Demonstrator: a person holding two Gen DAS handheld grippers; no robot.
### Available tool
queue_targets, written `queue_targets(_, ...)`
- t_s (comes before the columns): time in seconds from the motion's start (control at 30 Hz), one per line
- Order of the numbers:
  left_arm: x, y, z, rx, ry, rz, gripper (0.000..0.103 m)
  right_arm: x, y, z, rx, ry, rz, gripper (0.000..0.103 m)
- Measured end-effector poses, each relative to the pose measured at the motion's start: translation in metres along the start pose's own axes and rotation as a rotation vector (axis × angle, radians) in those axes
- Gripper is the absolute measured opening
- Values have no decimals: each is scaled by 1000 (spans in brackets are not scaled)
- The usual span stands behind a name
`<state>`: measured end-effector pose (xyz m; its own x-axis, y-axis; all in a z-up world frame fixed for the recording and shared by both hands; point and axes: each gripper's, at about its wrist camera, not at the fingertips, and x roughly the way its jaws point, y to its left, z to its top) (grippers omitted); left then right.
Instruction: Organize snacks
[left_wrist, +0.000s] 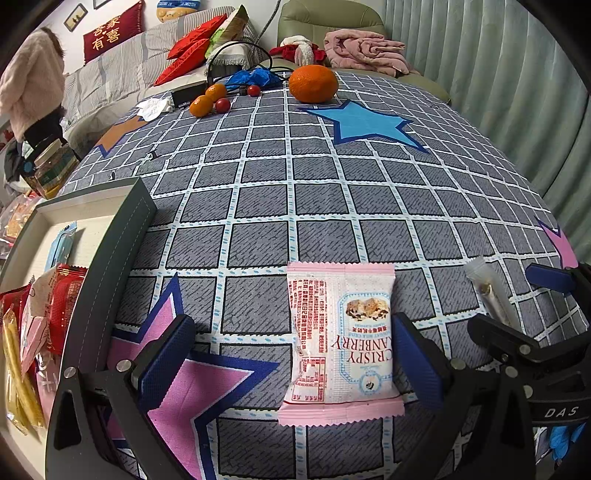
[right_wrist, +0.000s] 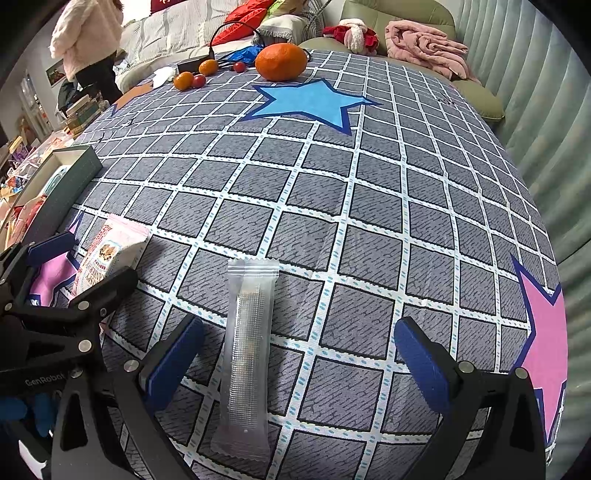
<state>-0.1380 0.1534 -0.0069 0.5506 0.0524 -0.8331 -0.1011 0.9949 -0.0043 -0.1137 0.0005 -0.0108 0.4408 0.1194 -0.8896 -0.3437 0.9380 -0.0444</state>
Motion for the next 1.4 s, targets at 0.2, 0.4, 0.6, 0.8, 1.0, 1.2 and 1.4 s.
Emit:
queue_targets(0.2,0,0,0,0,0,0,103,0,0,-1,0,-4,0,103)
queue_targets(0.4,0,0,0,0,0,0,103,0,0,0,0,-4,0,103)
queue_targets(0.6,0,0,0,0,1,0,103,0,0,0,-2,-3,1,103)
queue_targets(0.8,0,-3,5,3,73,-1,103,0,-1,4,6,44,-1,103)
queue_targets(1.0,-7,-16,10,32,116,-32,69,-13,2,3,-14,31,-7,49)
queue_targets(1.2,-19,-26,3,69,128,-80,43,-23,0,-6,28,18,81,23)
queue_targets(1.4,-41,-20,-11,80,103,-110,43,-37,-1,-16,41,4,115,23)
